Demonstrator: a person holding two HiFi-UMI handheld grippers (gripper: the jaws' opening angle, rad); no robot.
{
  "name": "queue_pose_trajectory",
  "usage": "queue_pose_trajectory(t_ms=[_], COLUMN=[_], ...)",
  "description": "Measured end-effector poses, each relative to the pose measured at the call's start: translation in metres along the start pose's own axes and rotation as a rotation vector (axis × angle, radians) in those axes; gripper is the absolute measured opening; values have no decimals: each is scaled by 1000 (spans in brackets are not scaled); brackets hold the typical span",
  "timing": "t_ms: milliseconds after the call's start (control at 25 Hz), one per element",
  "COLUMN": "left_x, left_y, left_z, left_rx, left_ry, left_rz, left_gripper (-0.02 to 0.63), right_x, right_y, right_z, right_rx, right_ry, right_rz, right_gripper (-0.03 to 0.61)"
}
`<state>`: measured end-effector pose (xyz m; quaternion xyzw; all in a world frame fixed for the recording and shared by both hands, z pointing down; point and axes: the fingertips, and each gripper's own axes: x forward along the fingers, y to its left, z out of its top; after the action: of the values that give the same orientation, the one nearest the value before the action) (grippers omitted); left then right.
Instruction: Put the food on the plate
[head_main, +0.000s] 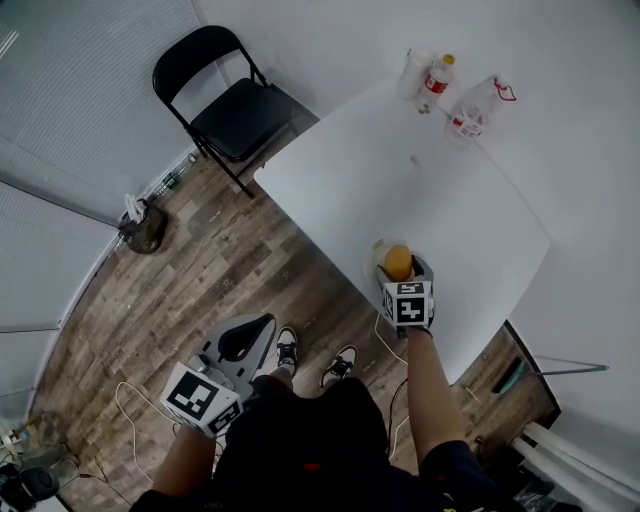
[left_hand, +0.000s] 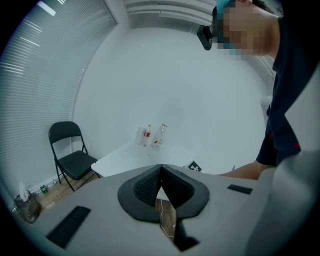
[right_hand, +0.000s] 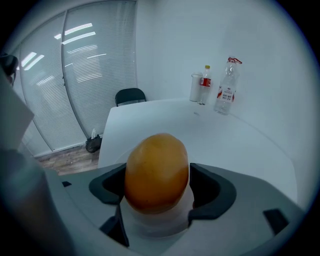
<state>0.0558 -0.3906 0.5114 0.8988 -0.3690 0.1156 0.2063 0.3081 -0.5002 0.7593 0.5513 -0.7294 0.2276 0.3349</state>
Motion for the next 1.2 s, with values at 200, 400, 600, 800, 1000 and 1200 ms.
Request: queue_pose_trajectory(t_ms=[200, 400, 600, 800, 1000, 1200], left_x=[-2, -6, -12, -14, -14, -9], left_y=[-3, -4, -2, -10, -18, -29], left_z=[5, 10, 11, 16, 26, 52], left_rx=[47, 30, 16, 30, 45, 79], left_ry=[-5, -41, -44, -55, -82, -129], left_rz=[-11, -34, -34, -69, -102, -145], left_gripper=[20, 20, 20, 20, 20, 20], right_x=[-5, -26, -67, -128, -200, -270], right_y=[5, 4, 3, 7, 12, 30], right_z=[5, 17, 37, 72, 103, 121], right_rx=[32, 89, 199, 290, 259, 152], right_ry=[-18, -62, -173, -347, -538, -656], right_rz=[47, 67, 96, 165, 110, 79], right_gripper=[367, 367, 367, 364, 63, 35])
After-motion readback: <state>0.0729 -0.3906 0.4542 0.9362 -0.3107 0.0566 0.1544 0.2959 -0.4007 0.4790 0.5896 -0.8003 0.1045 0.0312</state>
